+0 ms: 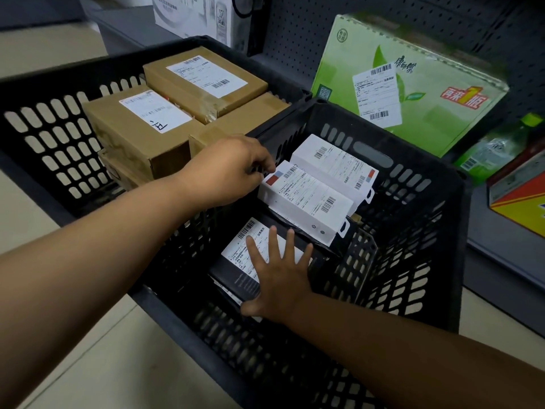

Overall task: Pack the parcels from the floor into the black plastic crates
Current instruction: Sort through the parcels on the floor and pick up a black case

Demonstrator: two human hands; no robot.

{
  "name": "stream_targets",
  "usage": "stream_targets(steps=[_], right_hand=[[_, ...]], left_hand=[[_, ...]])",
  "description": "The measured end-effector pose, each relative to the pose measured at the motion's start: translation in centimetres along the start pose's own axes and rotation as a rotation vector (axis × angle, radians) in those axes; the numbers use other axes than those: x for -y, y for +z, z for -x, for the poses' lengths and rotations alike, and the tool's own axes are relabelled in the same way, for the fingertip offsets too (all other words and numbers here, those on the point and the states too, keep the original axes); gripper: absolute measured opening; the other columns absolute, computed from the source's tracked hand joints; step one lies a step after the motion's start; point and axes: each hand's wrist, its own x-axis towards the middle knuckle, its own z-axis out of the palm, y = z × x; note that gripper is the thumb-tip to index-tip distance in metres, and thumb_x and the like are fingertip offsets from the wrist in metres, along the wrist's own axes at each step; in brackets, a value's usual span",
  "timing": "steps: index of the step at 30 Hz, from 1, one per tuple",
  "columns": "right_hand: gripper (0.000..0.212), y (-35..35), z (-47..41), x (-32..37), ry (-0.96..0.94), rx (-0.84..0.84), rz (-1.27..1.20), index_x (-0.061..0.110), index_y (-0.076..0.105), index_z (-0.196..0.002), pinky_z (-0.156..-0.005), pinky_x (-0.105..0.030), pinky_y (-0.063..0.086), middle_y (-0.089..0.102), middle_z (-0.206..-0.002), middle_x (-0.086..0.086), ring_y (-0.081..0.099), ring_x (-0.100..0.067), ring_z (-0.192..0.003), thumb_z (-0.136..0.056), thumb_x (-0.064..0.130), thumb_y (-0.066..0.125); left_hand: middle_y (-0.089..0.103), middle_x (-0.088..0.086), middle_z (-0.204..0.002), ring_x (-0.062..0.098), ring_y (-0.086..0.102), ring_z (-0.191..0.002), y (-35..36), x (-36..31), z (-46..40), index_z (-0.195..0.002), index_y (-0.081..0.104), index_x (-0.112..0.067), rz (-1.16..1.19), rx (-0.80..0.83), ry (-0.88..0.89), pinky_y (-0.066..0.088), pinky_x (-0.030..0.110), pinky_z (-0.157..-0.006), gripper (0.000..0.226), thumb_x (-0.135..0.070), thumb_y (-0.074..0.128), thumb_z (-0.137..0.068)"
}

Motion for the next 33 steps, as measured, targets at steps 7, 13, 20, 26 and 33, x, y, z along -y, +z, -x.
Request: stream_targets(steps=[7,13,20,26,33], right_hand=[[0.13,-2.1,0.4,-0.7,-0.009,0.105,0.013,0.03,-0.027,-0.144,-0.103,-0.075,-0.005,-0.029,-0.153,-0.013,-0.026,-0.042,-0.138,-0.061,0.081,0.059],[0.117,-6.1,3.3,-3.5,-0.022,-0.021,0.025,0.028,-0.02,-0.147,-0.111,-0.064,0.005,-0.017,-0.157,-0.009,-0.01,-0.035,-0.144,-0.072,0.07,0.06],[0.087,-10.7,11.4,-10.6,-0.02,-0.398,-0.022,0.026,0.003,-0.151,-0.117,-0.051,0.001,0.007,-0.157,-0.004,0.003,-0.025,-0.143,-0.085,0.048,0.055],[0.076,-10.4,20.1,-19.2,0.09,-0.599,0.011,0.022,0.03,-0.146,-0.116,-0.05,0.012,0.034,-0.147,-0.004,0.024,-0.028,-0.139,-0.081,0.04,0.063],[0.074,-5.5,30.0,-30.7,0.317,-0.524,0.09,0.02,0.035,-0.144,-0.114,-0.048,0.012,0.041,-0.143,-0.005,0.031,-0.028,-0.133,-0.078,0.037,0.067]], left_hand=[[0.064,0.0,-0.102,0.017,0.053,-0.1,-0.1,-0.7,0.5,-0.104,0.069,-0.02,-0.132,0.013,0.045,0.045,0.032,-0.085,0.024,-0.011,0.059,-0.084],[0.065,0.001,-0.103,0.018,0.053,-0.099,-0.2,-1.6,0.8,-0.105,0.069,-0.019,-0.232,0.025,0.077,0.046,0.034,-0.085,0.024,-0.012,0.059,-0.084],[0.065,0.007,-0.109,0.026,0.058,-0.099,-0.1,-3.6,1.3,-0.107,0.069,-0.015,-0.542,0.101,0.217,0.05,0.037,-0.079,0.031,-0.014,0.066,-0.076],[0.058,0.013,-0.13,0.035,0.056,-0.114,3.0,-9.8,-0.6,-0.122,0.062,-0.012,-0.661,0.102,0.3,0.046,0.046,-0.09,0.067,-0.02,0.083,-0.06],[0.051,0.014,-0.136,0.034,0.051,-0.118,7.7,-26.2,-6.1,-0.128,0.054,-0.011,-0.504,-0.029,0.587,0.04,0.04,-0.093,0.066,-0.027,0.058,-0.064]])
